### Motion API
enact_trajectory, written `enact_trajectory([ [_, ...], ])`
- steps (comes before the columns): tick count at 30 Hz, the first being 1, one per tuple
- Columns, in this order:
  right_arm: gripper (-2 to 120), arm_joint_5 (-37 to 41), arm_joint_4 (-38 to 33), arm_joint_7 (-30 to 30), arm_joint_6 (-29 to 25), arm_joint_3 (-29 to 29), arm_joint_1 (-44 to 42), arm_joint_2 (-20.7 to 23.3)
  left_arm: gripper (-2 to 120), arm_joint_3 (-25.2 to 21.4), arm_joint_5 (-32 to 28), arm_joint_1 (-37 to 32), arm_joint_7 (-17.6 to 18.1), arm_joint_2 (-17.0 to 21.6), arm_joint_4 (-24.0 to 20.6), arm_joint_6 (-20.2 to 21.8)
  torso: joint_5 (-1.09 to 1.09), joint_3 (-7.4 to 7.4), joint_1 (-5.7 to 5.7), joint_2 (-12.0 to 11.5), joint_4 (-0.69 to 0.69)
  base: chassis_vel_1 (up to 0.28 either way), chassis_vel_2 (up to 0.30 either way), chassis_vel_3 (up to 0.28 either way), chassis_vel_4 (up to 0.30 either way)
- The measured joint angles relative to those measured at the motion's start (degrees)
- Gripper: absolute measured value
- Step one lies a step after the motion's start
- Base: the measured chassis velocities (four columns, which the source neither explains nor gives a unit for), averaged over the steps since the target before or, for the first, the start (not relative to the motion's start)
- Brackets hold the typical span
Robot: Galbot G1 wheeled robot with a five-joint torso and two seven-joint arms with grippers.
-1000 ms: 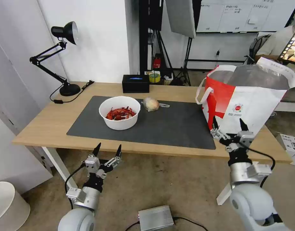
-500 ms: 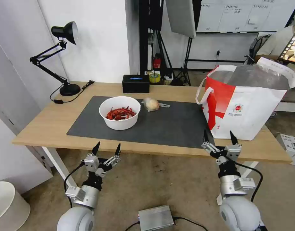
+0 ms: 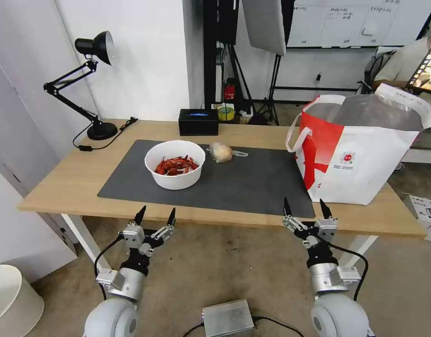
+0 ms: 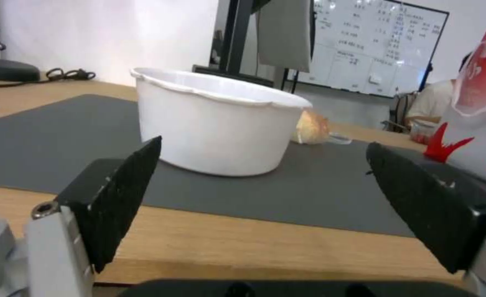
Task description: Pick up the trash from the table and place it into the takeout bag.
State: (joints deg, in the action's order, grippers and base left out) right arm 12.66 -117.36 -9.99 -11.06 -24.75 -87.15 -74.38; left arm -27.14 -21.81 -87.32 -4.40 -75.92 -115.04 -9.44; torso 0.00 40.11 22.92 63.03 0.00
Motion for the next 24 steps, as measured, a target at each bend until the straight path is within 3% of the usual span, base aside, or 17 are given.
enact_trajectory([
  [24, 100, 1.3, 0.5, -0.3, 2.0, 2.1, 2.6, 2.2, 100, 0.0, -0.1, 0.1, -0.2, -0.1, 1.0, 0.0, 0.00, 0.00, -0.01, 0.0, 0.00, 0.000, 0.000, 0.000, 0.000],
])
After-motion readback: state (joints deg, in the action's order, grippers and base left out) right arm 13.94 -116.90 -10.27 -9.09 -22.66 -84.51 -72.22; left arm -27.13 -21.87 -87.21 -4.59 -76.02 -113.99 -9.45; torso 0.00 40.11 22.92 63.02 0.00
